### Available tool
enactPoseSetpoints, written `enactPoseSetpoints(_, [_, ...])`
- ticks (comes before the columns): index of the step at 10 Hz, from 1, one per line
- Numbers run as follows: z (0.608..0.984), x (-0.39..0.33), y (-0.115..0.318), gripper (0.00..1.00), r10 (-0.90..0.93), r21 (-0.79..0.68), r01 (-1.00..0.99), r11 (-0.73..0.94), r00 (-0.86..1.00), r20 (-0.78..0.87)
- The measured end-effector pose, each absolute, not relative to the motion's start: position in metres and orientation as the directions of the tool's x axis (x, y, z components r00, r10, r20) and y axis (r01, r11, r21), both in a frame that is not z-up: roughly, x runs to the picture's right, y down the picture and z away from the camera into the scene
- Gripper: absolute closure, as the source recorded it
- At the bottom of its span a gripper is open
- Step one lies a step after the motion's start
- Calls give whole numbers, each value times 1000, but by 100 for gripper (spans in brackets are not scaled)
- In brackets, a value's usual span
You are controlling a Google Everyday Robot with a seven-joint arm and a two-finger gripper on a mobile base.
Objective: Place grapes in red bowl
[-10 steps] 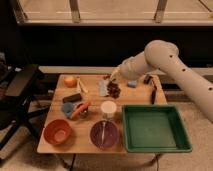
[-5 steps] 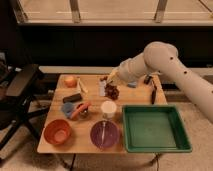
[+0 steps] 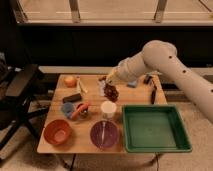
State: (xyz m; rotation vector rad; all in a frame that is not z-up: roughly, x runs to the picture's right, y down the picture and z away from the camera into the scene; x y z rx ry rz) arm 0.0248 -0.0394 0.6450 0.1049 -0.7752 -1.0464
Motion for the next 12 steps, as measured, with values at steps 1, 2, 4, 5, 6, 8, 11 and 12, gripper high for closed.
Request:
enactPoseSetpoints(1, [641, 12, -40, 100, -820, 448, 740, 503, 243, 519])
enactPoseSetpoints(2, [634, -9, -39, 100, -835, 476, 740, 474, 207, 510])
enactPoseSetpoints(4, [619, -47, -34, 100, -861, 534, 735, 418, 133, 491])
enactPoseSetpoints(5, [612, -60, -31, 100, -871, 556, 732, 393, 102, 481])
enactPoseSetpoints(6, [600, -80, -22, 100, -881, 594, 721, 357, 50, 470])
enactPoseSetpoints(8, [581, -99, -6, 100, -890, 636, 700, 325, -2, 456])
enactPoseSetpoints(11, [573, -106, 0, 100, -893, 651, 692, 312, -20, 450])
enactPoseSetpoints(12, [573, -106, 0, 100, -893, 651, 692, 312, -21, 450])
